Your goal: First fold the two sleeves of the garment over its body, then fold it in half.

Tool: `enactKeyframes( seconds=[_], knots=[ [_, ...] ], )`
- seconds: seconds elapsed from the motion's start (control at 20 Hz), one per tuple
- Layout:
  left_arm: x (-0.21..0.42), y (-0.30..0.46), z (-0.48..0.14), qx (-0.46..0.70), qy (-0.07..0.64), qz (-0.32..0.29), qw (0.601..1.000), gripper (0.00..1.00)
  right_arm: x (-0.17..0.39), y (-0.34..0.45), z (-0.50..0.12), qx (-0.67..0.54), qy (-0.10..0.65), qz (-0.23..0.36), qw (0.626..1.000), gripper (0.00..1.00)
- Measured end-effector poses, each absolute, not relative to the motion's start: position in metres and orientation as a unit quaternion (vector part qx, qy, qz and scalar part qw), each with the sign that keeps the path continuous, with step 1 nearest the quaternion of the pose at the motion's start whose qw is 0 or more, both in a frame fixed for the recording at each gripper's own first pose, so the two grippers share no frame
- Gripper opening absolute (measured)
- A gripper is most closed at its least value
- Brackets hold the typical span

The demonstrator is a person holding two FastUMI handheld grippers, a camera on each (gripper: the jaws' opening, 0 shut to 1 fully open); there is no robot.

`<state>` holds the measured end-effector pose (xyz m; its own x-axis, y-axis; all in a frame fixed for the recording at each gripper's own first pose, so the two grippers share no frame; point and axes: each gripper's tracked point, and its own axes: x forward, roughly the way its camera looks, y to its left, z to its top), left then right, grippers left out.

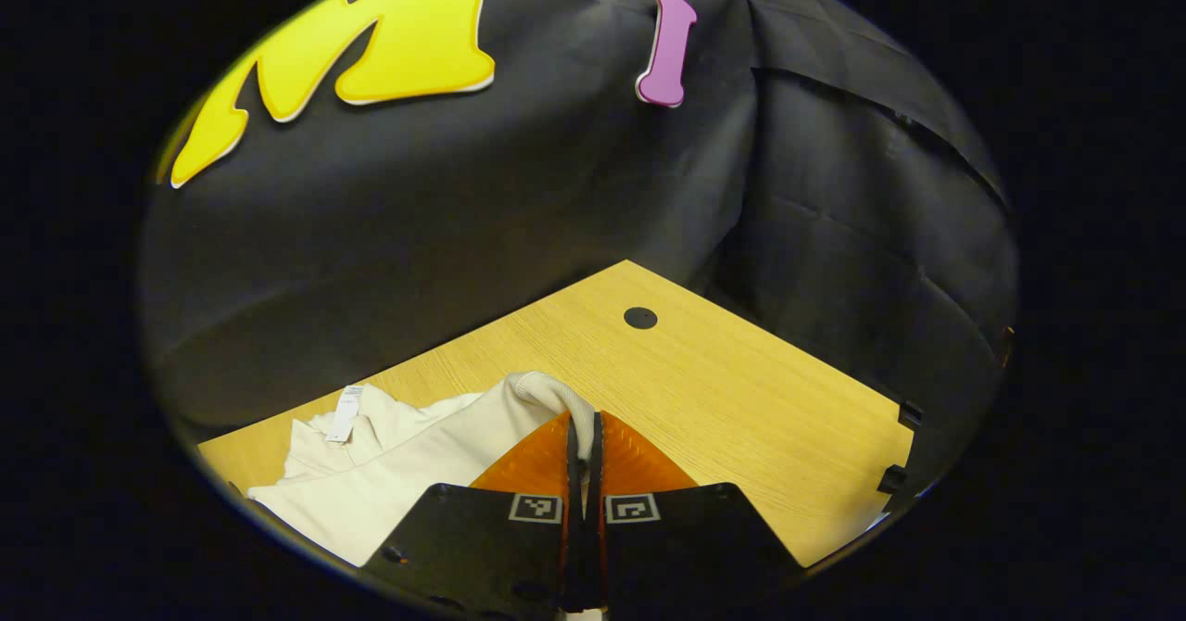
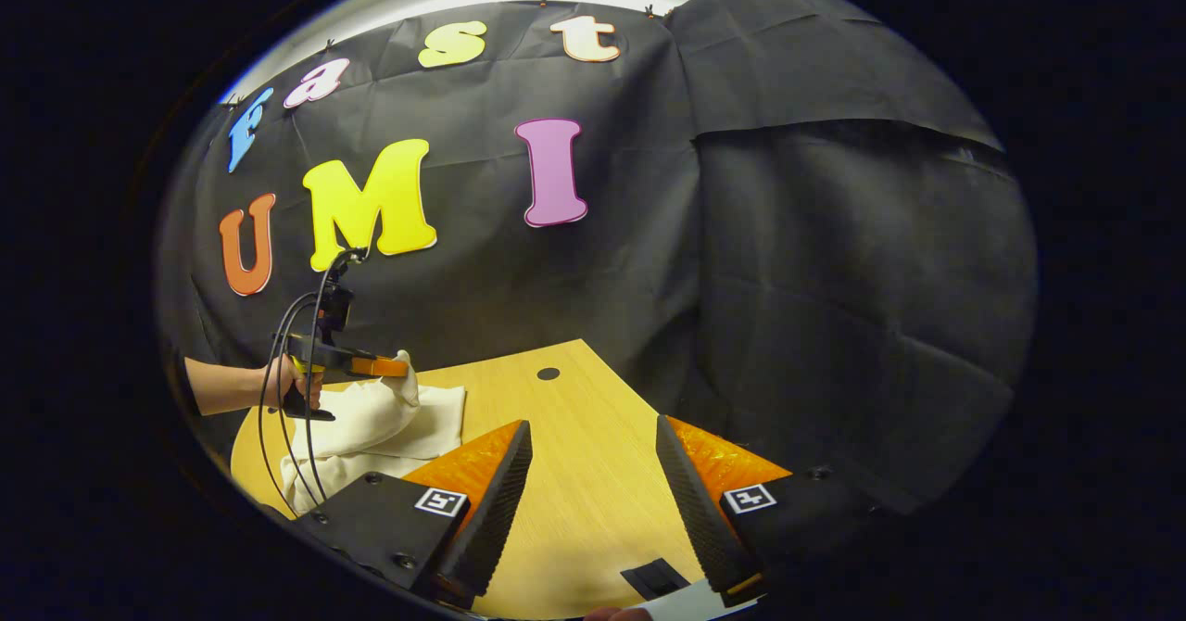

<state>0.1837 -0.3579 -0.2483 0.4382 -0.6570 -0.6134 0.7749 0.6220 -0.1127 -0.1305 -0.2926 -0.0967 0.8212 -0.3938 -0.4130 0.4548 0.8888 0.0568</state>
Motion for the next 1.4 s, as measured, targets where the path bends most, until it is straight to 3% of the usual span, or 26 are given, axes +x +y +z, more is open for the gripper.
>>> enactKeyframes(
  seconds=[0.15, 0.2, 0.25, 0.4, 0.5, 0.6, 0.7, 0.95, 1.0, 1.05, 1.4],
  knots=[
    [0.192, -0.367, -0.283, 0.099, 0.34, -0.409, 0.841, 0.03, -0.135, -0.298, -0.104, 0.078, 0.211, -0.232, 0.946, 0.85],
    [0.196, -0.368, -0.292, 0.097, 0.345, -0.402, 0.843, 0.11, -0.135, -0.3, -0.107, 0.078, 0.216, -0.234, 0.945, 0.85],
    [0.196, -0.37, -0.299, 0.092, 0.348, -0.396, 0.845, 0.04, -0.137, -0.3, -0.111, 0.078, 0.222, -0.235, 0.943, 0.85],
    [0.194, -0.373, -0.311, 0.073, 0.358, -0.388, 0.846, 0.09, -0.137, -0.299, -0.116, 0.076, 0.234, -0.235, 0.94, 0.83],
    [0.191, -0.365, -0.312, 0.075, 0.36, -0.373, 0.852, 0.19, -0.132, -0.297, -0.118, 0.072, 0.239, -0.231, 0.94, 0.84],
    [0.191, -0.358, -0.314, 0.073, 0.357, -0.36, 0.859, 0.5, -0.124, -0.29, -0.119, 0.074, 0.24, -0.223, 0.942, 0.85],
    [0.189, -0.347, -0.306, 0.066, 0.343, -0.348, 0.87, 0.7, -0.116, -0.278, -0.12, 0.073, 0.241, -0.211, 0.944, 0.85],
    [0.186, -0.307, -0.27, 0.027, 0.301, -0.305, 0.903, 0.76, -0.092, -0.241, -0.116, 0.056, 0.238, -0.161, 0.956, 0.84],
    [0.185, -0.294, -0.257, 0.02, 0.288, -0.289, 0.912, 0.85, -0.087, -0.232, -0.114, 0.053, 0.235, -0.15, 0.959, 0.84],
    [0.182, -0.283, -0.247, 0.012, 0.279, -0.275, 0.92, 0.78, -0.083, -0.224, -0.113, 0.051, 0.233, -0.141, 0.961, 0.85],
    [0.135, -0.171, -0.176, -0.028, 0.207, -0.168, 0.963, 0.86, -0.052, -0.159, -0.121, 0.056, 0.235, -0.067, 0.968, 0.86]
  ],
)
